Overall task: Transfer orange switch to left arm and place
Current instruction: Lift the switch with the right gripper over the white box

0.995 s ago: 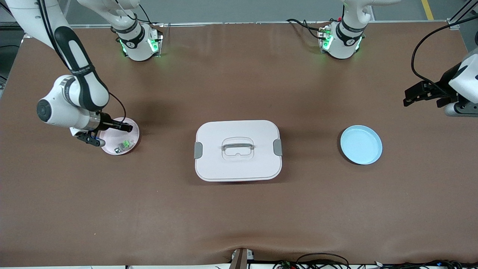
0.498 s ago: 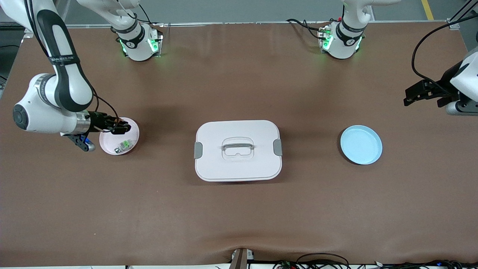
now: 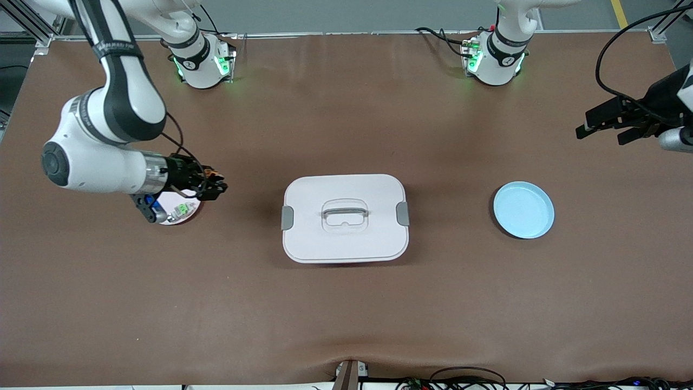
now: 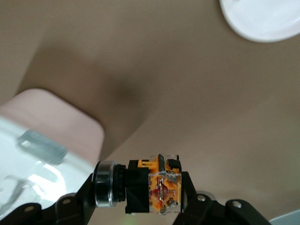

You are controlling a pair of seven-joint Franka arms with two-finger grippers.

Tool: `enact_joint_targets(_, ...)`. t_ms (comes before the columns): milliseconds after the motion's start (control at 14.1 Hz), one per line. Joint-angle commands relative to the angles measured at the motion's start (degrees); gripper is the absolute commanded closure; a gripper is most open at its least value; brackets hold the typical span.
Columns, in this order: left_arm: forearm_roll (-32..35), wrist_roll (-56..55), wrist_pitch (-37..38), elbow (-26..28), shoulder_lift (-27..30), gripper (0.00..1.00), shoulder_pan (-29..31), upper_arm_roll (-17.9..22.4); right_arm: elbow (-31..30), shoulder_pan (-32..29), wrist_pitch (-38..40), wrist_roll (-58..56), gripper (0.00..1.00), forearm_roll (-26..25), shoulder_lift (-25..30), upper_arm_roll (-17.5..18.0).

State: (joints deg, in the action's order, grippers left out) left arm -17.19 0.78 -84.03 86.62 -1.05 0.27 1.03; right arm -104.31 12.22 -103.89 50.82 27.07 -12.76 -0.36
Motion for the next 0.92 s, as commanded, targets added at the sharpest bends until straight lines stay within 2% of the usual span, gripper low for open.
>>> enact_joint_targets(0,-8.7,0.8,2.7,0.0,0.3,0.0,3.4,0.1,5.7,4.2,0.7,9.8,1.0,3.8,-1.6,-0.6)
enact_joint_targets(142,-11.6,0.6,2.8,0.7,0.0,0.0,3.8,0.1,10.5,6.5,0.9,17.3,1.0,4.4,-3.2,-0.6)
enact_joint_targets(355,-21.0,0.2,2.7,5.9,0.3,0.0,5.9,0.0,18.9,10.4,1.1,29.9,1.0,7.1,-6.7,-0.6)
enact_joint_targets(498,-24.5,-0.1,1.4,8.4,0.6,0.0,5.8,-0.4,22.7,12.8,1.1,35.9,1.0,8.5,-8.8,-0.6)
enact_joint_targets(569,-26.2,-0.1,-0.1,10.1,1.2,0.0,5.7,-0.8,24.9,13.7,1.0,38.3,1.0,9.2,-9.8,-0.6)
enact_joint_targets(782,-30.6,-0.1,-9.5,20.0,6.8,0.0,5.8,-3.7,32.1,16.2,0.6,46.2,1.0,9.4,-13.9,-0.5)
enact_joint_targets(853,-31.5,-0.1,-11.1,21.4,7.5,0.0,5.8,-4.9,35.0,17.3,0.6,48.8,1.0,9.3,-15.7,-0.5)
